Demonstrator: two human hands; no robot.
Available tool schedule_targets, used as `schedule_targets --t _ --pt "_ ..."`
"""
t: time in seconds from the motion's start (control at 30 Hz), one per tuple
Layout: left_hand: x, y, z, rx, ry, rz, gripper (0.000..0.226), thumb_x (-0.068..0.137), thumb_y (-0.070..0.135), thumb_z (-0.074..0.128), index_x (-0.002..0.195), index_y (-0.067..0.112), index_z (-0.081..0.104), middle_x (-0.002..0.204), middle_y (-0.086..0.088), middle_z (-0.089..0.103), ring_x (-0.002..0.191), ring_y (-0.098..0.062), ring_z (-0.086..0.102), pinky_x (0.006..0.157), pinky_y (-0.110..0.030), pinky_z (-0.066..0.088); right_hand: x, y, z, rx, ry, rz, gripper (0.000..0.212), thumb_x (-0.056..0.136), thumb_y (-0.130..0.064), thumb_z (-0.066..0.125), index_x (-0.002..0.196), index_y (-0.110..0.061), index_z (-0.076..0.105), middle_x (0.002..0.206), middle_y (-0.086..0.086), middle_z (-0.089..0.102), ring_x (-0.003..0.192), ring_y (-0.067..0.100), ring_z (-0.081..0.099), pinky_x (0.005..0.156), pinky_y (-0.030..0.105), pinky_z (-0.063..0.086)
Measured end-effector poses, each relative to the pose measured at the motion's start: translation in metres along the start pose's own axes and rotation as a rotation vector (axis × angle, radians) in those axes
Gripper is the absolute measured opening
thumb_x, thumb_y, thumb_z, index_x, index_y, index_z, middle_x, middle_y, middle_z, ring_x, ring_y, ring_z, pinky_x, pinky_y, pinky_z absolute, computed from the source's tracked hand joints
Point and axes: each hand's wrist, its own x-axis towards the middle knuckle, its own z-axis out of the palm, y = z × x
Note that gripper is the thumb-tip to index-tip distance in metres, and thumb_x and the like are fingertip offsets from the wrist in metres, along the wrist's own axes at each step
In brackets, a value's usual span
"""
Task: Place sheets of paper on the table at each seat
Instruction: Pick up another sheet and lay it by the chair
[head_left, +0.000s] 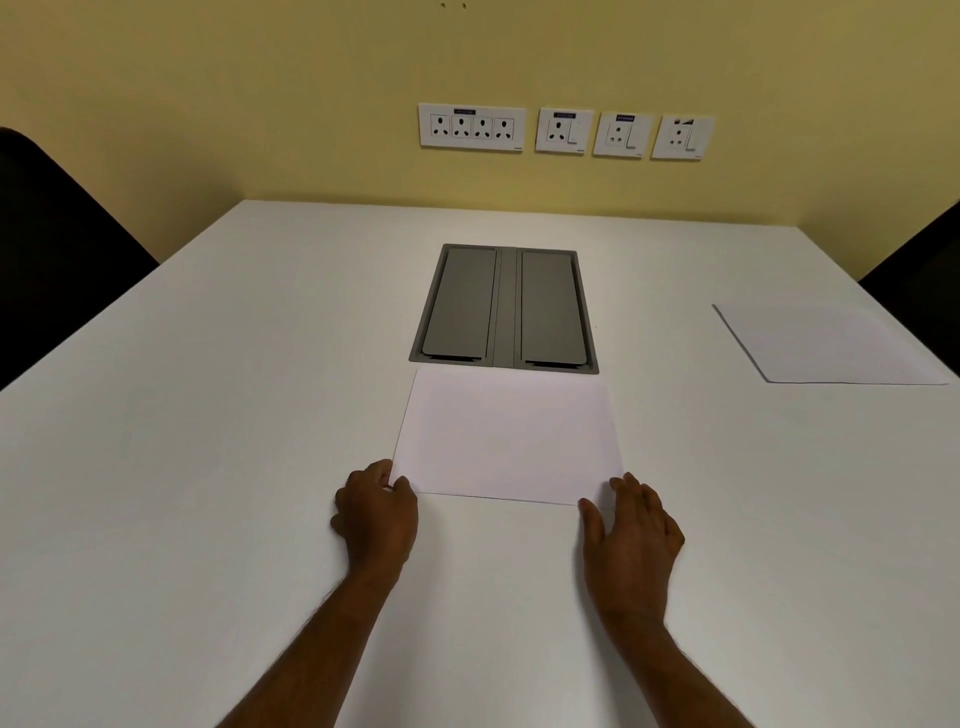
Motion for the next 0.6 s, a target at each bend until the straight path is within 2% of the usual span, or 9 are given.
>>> schedule_targets --t 0.17,0.37,0.47,0.6 --pt "-0.0004 0.0011 0.002 0.002 0.008 -0.001 0.036 0.093 0.01 0.057 0.129 0.01 0.063 0.122 -0.014 0.064 0.12 -0.035 0.054 0.106 -0.047 0.038 0.0005 0.0007 0.0024 -0.004 0.013 -0.004 0.043 0.096 -0.028 0.062 0.132 -0.005 0.059 0.145 0.015 0.055 0.139 0.033 0.044 0.113 0.048 0.026" --pt "0.0044 -0.0009 0.0043 -0.069 0.078 -0.015 0.017 0.088 0.015 0.068 0.103 0.008 0.071 0.108 -0.013 0.07 0.108 -0.036 0.059 0.097 -0.049 0.047 0.0006 0.0023 0.0059 -0.009 0.036 -0.02 0.044 0.095 -0.028 0.063 0.132 -0.004 0.059 0.143 0.015 0.056 0.138 0.034 0.046 0.112 0.05 0.029" --pt "0.0025 -0.0023 0.0039 -0.263 0.121 0.038 0.007 0.089 0.01 0.067 0.095 0.006 0.069 0.1 -0.013 0.069 0.099 -0.033 0.063 0.09 -0.046 0.052 0.0007 0.003 0.006 0.01 0.046 -0.02 0.045 0.094 -0.028 0.065 0.132 -0.005 0.058 0.143 0.016 0.056 0.137 0.034 0.046 0.112 0.051 0.03" --pt "-0.0028 0.0017 -0.0038 -0.533 0.076 -0.011 0.007 0.097 0.007 0.053 0.1 0.009 0.059 0.088 -0.014 0.071 0.074 -0.028 0.068 0.068 -0.032 0.053 -0.0002 -0.0002 0.0006 0.084 0.042 0.007 0.051 0.095 -0.034 0.063 0.135 -0.005 0.054 0.147 0.016 0.052 0.139 0.031 0.044 0.115 0.047 0.026"
